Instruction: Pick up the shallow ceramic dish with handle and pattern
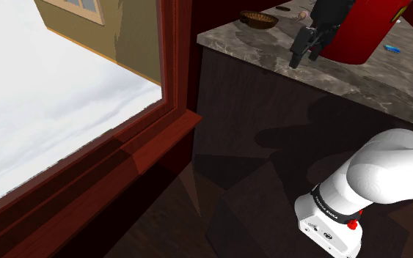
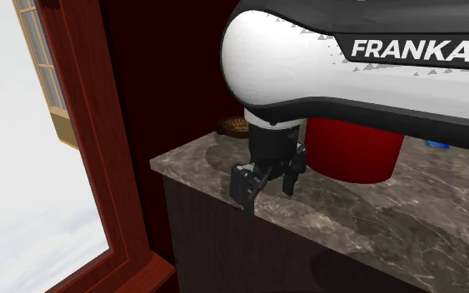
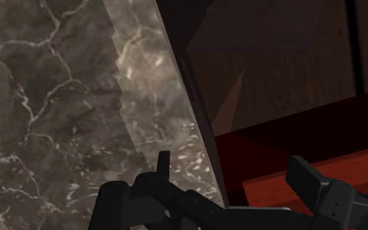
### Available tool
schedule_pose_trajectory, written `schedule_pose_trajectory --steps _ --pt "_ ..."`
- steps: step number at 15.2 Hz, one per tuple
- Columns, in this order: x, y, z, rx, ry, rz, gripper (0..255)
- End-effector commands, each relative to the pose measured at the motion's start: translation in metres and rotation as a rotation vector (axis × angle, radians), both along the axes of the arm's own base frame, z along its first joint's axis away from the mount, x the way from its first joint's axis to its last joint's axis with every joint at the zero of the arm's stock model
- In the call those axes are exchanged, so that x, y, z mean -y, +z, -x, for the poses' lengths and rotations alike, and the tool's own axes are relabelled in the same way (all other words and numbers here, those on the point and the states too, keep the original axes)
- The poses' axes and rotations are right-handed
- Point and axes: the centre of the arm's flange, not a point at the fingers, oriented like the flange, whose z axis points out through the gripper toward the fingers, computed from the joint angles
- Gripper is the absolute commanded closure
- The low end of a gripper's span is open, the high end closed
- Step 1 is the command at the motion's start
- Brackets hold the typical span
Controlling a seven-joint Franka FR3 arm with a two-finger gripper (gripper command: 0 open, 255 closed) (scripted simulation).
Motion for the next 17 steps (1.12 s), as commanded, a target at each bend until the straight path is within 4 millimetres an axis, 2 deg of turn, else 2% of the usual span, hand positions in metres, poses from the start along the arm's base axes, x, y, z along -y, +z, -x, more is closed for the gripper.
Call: schedule_pose_trajectory --steps 1,17 --pt "0.0 0.0 0.0 0.0 0.0 0.0 0" --pt "0.066 0.029 -0.187 0.034 0.077 0.093 0"
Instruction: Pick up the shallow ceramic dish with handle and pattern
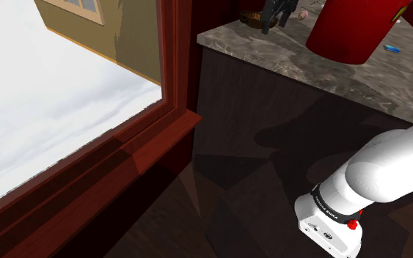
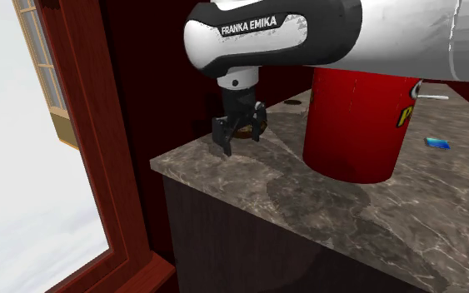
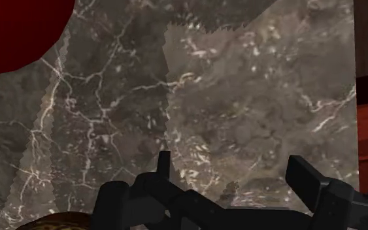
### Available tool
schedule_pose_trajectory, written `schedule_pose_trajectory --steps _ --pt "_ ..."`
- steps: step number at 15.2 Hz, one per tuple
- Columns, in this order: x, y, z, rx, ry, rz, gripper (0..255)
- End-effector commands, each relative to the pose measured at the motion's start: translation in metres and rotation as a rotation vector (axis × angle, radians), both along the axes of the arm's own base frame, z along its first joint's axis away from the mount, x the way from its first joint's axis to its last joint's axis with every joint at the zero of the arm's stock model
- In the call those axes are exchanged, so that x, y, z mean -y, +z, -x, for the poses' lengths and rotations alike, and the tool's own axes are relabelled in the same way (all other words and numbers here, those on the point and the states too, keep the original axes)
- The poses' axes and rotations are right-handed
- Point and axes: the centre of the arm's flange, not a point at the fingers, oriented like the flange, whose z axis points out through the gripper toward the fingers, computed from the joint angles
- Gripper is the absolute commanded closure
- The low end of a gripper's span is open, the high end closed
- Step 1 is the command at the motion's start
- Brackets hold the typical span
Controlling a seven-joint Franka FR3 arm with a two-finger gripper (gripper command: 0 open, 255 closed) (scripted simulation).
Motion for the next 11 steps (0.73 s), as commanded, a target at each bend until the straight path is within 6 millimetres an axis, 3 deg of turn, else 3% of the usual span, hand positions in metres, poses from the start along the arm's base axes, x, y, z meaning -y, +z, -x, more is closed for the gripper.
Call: schedule_pose_trajectory --steps 1,11 --pt "0.007 0.004 -0.025 0.005 0.01 0.012 0" --pt "0.039 0.029 -0.144 0.026 0.058 0.071 0"
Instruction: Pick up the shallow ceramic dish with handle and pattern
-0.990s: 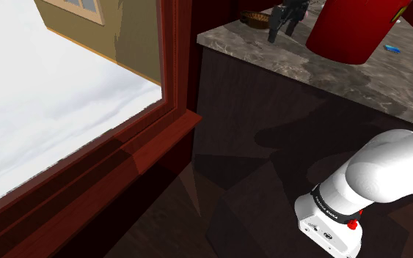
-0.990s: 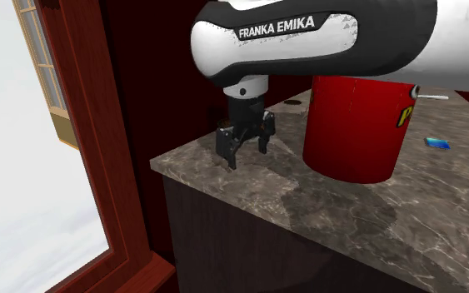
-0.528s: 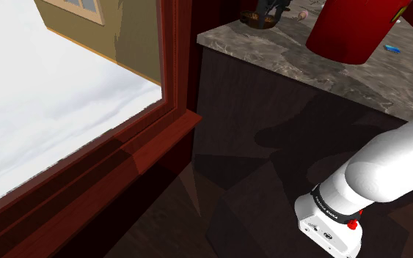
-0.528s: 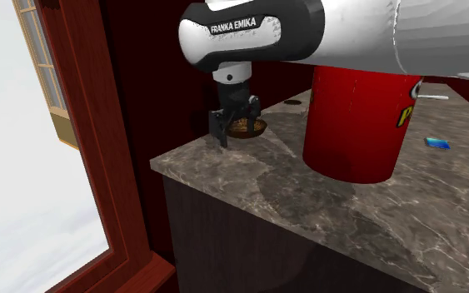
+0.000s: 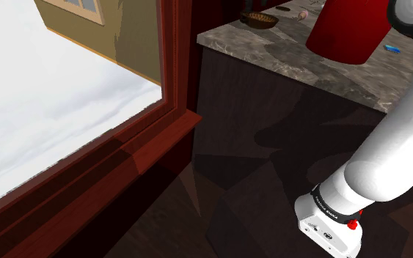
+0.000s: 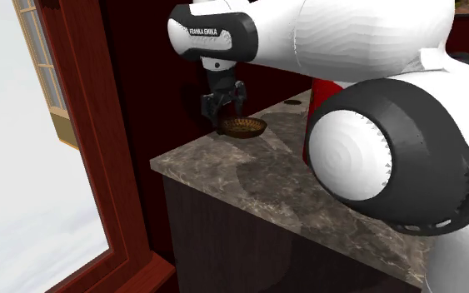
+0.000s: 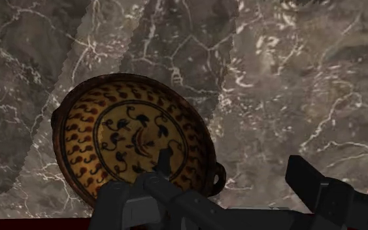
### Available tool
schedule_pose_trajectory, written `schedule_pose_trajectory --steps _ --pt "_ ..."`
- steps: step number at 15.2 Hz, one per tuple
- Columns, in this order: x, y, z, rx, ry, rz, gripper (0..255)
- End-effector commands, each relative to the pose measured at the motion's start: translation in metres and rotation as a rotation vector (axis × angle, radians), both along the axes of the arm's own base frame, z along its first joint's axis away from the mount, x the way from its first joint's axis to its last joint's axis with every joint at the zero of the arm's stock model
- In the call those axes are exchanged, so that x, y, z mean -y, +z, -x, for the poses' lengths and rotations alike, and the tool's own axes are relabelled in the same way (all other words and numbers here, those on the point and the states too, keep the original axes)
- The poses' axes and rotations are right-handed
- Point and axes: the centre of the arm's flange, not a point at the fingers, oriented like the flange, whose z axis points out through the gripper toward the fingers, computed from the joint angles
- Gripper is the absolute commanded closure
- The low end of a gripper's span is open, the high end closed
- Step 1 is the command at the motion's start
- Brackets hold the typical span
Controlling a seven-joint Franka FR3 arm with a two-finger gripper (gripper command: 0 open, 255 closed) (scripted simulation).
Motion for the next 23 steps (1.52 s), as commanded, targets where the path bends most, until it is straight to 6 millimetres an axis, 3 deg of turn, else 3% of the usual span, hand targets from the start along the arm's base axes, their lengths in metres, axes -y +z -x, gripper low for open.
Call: schedule_pose_trajectory --steps 1,9,11,12,21,23 --pt "0.004 0.004 -0.024 0.005 0.011 0.013 0" --pt "0.005 -0.035 -0.029 0.005 0.013 0.015 0" --pt "0.005 -0.035 -0.029 0.005 0.013 0.015 0" --pt "0.005 -0.035 -0.029 0.005 0.013 0.015 255" --pt "0.005 -0.035 -0.029 0.005 0.013 0.015 255" --pt "0.005 -0.025 -0.029 0.005 0.013 0.015 255"
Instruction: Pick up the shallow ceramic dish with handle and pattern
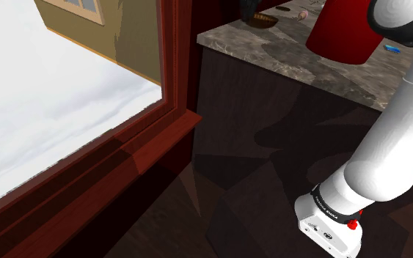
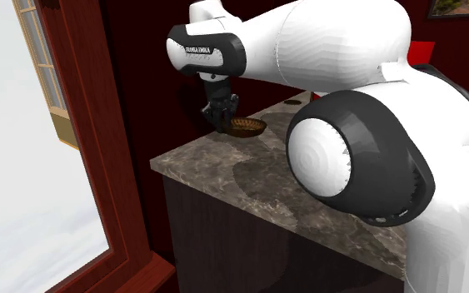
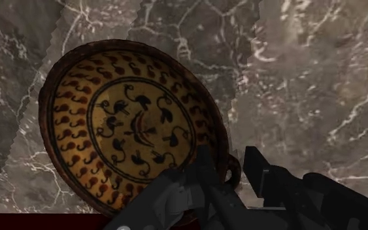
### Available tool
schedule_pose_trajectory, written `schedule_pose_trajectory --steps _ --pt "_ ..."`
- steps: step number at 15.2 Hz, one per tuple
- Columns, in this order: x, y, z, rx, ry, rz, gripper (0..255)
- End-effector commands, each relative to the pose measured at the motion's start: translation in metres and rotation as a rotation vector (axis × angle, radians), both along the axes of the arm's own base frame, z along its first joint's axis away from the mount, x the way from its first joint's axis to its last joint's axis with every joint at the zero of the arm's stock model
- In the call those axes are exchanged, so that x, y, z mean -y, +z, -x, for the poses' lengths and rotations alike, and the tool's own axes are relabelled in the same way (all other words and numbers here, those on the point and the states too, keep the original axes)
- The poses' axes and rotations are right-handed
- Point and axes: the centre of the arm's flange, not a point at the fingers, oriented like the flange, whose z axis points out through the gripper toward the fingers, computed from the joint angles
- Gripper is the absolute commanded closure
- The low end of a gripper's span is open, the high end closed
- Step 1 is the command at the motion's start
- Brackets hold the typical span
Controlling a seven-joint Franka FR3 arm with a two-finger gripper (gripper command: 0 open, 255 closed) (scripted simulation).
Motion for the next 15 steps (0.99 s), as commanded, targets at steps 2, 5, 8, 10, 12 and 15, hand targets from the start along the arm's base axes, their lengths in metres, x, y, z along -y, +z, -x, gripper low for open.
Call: schedule_pose_trajectory --steps 2,5,8,10,12,15 --pt "0.0 0.014 0.0 0.0 0.0 0.0 255" --pt "0.0 0.03 0.0 0.0 0.0 0.0 255" --pt "0.0 0.046 0.0 0.0 0.0 0.0 255" --pt "0.0 0.057 0.0 0.0 0.0 0.0 255" --pt "0.0 0.067 0.0 0.0 0.0 0.0 255" --pt "0.0 0.073 0.0 0.0 0.0 0.0 255"
